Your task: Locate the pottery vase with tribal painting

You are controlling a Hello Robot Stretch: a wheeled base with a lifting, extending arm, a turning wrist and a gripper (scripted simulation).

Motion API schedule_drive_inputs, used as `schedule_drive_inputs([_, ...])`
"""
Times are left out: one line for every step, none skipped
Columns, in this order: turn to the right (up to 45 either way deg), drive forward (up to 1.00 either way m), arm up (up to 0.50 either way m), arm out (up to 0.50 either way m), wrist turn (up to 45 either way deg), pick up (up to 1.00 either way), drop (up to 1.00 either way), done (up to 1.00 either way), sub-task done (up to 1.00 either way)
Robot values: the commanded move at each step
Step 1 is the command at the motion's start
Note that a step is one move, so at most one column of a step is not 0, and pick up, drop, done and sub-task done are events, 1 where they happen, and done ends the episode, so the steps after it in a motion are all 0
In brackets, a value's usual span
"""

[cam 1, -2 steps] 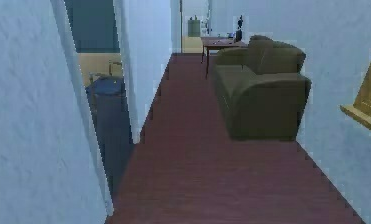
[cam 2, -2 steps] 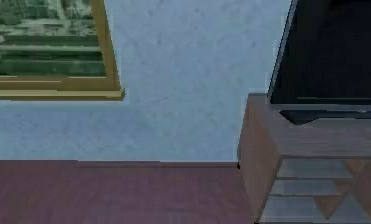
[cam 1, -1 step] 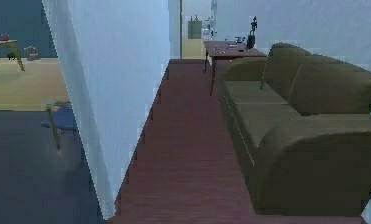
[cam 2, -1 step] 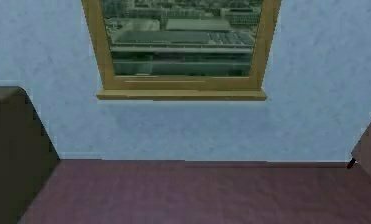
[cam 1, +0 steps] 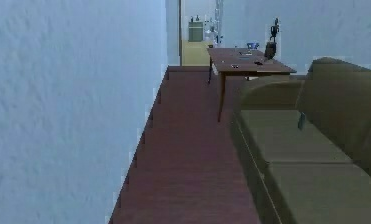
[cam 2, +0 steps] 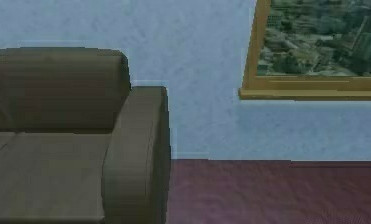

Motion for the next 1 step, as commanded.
schedule_drive_inputs([0.0,1.00,0.00,0.00,0.0,0.00,0.00,0.00,0.00])
